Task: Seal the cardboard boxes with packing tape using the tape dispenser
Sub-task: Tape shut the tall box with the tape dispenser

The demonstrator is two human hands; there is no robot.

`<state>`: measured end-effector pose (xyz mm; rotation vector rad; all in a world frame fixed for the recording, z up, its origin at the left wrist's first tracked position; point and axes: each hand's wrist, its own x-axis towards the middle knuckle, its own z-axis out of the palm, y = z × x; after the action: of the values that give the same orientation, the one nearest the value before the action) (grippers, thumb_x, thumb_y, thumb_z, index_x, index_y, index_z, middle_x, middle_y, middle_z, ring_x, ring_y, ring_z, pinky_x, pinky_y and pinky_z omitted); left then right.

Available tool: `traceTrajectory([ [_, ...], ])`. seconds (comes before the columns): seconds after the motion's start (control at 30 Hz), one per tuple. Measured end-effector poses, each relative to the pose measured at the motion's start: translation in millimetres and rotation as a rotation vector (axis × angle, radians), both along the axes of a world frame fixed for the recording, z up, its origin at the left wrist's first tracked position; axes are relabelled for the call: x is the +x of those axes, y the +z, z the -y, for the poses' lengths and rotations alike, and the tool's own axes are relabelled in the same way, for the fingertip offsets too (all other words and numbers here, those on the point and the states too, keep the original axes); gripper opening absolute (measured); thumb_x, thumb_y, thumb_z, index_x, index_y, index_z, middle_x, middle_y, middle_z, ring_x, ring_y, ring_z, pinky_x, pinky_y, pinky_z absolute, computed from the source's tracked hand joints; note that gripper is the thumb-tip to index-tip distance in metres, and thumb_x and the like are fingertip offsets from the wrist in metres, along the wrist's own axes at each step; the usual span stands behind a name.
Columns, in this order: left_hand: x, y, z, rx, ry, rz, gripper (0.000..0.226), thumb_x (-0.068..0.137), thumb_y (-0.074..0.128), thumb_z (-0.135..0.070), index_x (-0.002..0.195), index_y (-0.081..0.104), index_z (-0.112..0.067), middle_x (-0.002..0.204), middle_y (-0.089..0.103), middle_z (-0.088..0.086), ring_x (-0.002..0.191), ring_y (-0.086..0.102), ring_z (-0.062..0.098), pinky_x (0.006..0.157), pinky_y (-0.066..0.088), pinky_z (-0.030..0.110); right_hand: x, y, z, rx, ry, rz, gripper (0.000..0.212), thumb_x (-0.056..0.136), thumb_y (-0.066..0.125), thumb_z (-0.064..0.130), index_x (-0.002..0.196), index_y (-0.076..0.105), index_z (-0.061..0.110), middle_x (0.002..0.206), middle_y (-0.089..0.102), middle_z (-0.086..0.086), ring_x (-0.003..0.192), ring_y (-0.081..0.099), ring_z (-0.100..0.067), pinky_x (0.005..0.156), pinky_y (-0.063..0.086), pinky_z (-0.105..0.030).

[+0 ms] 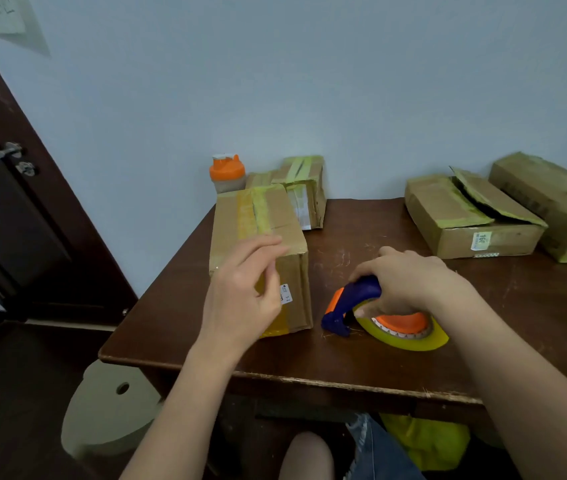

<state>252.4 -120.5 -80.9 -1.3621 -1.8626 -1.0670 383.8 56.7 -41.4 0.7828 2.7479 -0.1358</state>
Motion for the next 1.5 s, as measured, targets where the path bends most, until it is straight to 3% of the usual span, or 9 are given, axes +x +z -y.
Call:
traceTrajectory([
  [0.1,20.9,-13.1,-6.2,-0.042,-0.083,0.012,0.031,0.085,0.046,-0.006,0.098,0.073,-0.004,0.096,0.071,0.005,0.094,0.064,0.012,0.088,0.052,0.022,-1.6,0.3,-1.5,-0.031,0.002,0.052,0.081,0.067,0.068,0.074,0.137,0.04,0.045,0.13,0.038,-0.002,0.124,0.037,-0.032,0.096,0.04,-0.043],
  [0.27,23.8,-57.0,-11.6,-0.416,-0.08,0.365,0.03,0.088,0.055,0.001,0.101,0.075,-0.016,0.104,0.068,-0.008,0.099,0.059,0.0,0.093,0.05,0.024,-13.8,-0.3,1.2,0.0,-0.061,0.19,0.098,0.063,0.074,0.07,0.144,0.031,0.035,0.145,0.03,-0.007,0.137,0.021,-0.038,0.106,0.029,-0.066],
  [0.47,28.2,-74.5,-9.7,-0.517,0.013,0.797,0.032,0.096,0.052,-0.005,0.093,0.071,-0.03,0.101,0.067,-0.008,0.092,0.065,0.008,0.086,0.055,0.027,-16.0,-20.0,6.3,0.2,-0.092,0.006,0.053,0.087,0.061,0.025,0.137,0.046,0.039,0.128,0.044,-0.005,0.12,0.041,-0.035,0.084,0.042,-0.041],
  [0.63,38.0,-69.0,-7.9,-0.36,0.0,1.121,0.033,0.098,0.049,-0.001,0.089,0.07,-0.024,0.103,0.071,0.002,0.082,0.071,0.012,0.078,0.059,0.026,-6.0,-16.6,3.5,0.116,-0.084,-0.07,0.057,0.087,0.058,0.018,0.136,0.047,0.045,0.125,0.044,-0.003,0.115,0.046,-0.034,0.081,0.042,-0.04],
  [0.83,46.8,-60.8,-6.2,-0.239,-0.009,1.618,0.019,0.1,0.052,-0.007,0.11,0.066,-0.002,0.102,0.072,0.016,0.086,0.073,0.026,0.073,0.061,0.03,14.8,6.7,10.7,0.07,-0.033,-0.136,0.061,0.086,0.055,0.011,0.13,0.051,0.053,0.125,0.045,-0.001,0.111,0.048,-0.032,0.087,0.049,-0.043],
  [1.03,62.2,-48.4,-25.9,-0.046,-0.343,2.202,0.043,0.105,0.04,-0.028,0.116,0.055,0.011,0.117,0.063,0.034,0.098,0.067,0.043,0.08,0.059,0.045,54.8,37.6,-2.1,0.025,0.101,-0.259,0.069,0.079,0.047,0.004,0.124,0.054,0.055,0.103,0.042,0.006,0.087,0.055,-0.021,0.07,0.047,-0.031],
  [1.13,73.4,-37.3,-35.6,0.071,-0.468,2.282,0.04,0.102,0.045,-0.023,0.122,0.054,0.011,0.114,0.064,0.034,0.1,0.067,0.045,0.083,0.057,0.05,69.3,38.2,-3.9,-0.056,0.169,-0.308,0.067,0.08,0.055,0.004,0.125,0.054,0.053,0.089,0.037,0.014,0.079,0.052,-0.015,0.063,0.043,-0.026],
  [1.27,76.1,-26.9,-32.1,0.268,-0.502,2.26,0.034,0.094,0.052,-0.009,0.126,0.054,0.003,0.107,0.069,0.027,0.084,0.073,0.035,0.073,0.06,0.046,80.1,34.1,-5.4,-0.145,0.206,-0.366,0.071,0.081,0.053,0.003,0.128,0.049,0.056,0.096,0.04,0.01,0.09,0.051,-0.018,0.078,0.047,-0.031],
  [1.5,65.5,-7.9,0.7,0.269,-0.501,2.133,0.03,0.089,0.062,-0.013,0.116,0.06,0.0,0.103,0.071,0.025,0.082,0.074,0.03,0.064,0.062,0.037,77.2,27.5,-7.4,-0.245,0.277,-0.465,0.069,0.086,0.063,0.006,0.123,0.048,0.062,0.105,0.043,0.007,0.09,0.052,-0.016,0.08,0.051,-0.034],
])
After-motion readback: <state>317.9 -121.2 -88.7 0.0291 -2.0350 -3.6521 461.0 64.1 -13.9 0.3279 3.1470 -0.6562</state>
